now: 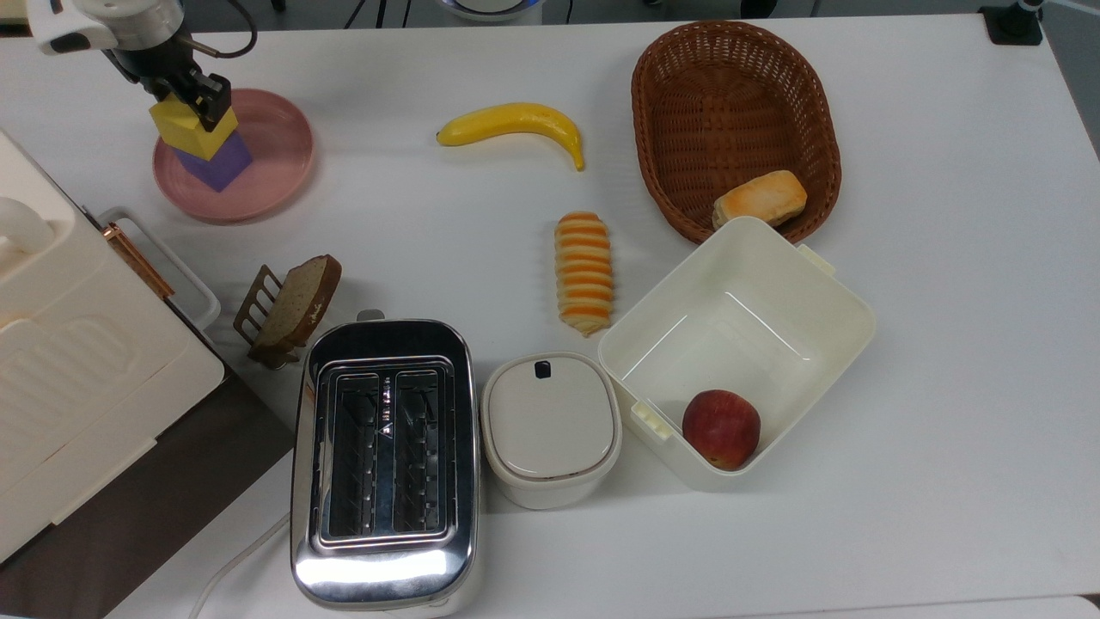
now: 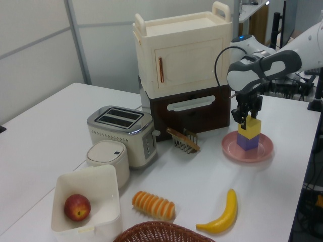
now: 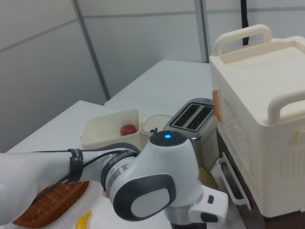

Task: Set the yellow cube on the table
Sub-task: 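Close the gripper on the yellow cube and lift it off the purple cube, then carry the yellow cube away from the plate and lower it to the table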

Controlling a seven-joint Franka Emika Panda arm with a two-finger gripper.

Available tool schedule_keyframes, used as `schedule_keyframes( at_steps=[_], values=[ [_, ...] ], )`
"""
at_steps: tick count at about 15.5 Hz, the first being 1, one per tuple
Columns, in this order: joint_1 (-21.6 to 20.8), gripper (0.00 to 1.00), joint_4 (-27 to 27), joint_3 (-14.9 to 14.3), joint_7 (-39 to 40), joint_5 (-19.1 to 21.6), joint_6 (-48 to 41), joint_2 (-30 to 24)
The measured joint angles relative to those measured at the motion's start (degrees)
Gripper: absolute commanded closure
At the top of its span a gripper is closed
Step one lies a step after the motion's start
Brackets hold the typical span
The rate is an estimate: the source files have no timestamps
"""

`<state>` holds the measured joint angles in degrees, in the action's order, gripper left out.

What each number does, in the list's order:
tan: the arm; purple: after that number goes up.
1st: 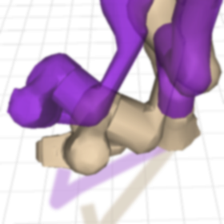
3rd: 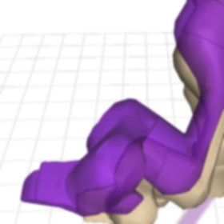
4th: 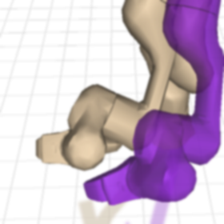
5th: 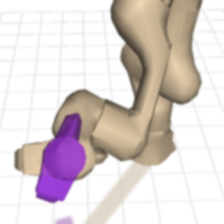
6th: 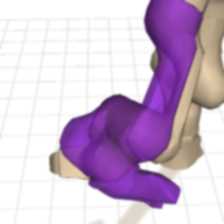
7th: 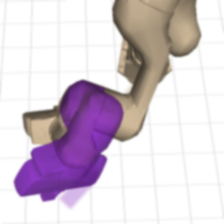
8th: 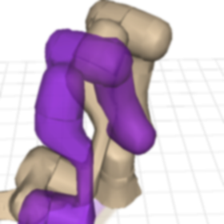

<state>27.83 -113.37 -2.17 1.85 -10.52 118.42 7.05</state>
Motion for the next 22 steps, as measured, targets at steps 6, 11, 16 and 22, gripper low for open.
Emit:
schedule_keyframes(
  at_steps=[6,11,16,22],
  values=[
    [-0.2,0.60,0.4,0.2,-0.2,0.4,-0.1,-1.6],
    [-4.7,0.59,1.0,2.3,-2.3,4.0,-3.5,-6.7],
    [-11.0,0.59,0.7,7.7,-12.5,4.2,-4.5,-7.2],
    [-20.8,0.59,0.7,8.7,-19.5,4.2,-11.4,-7.1]
  ],
)
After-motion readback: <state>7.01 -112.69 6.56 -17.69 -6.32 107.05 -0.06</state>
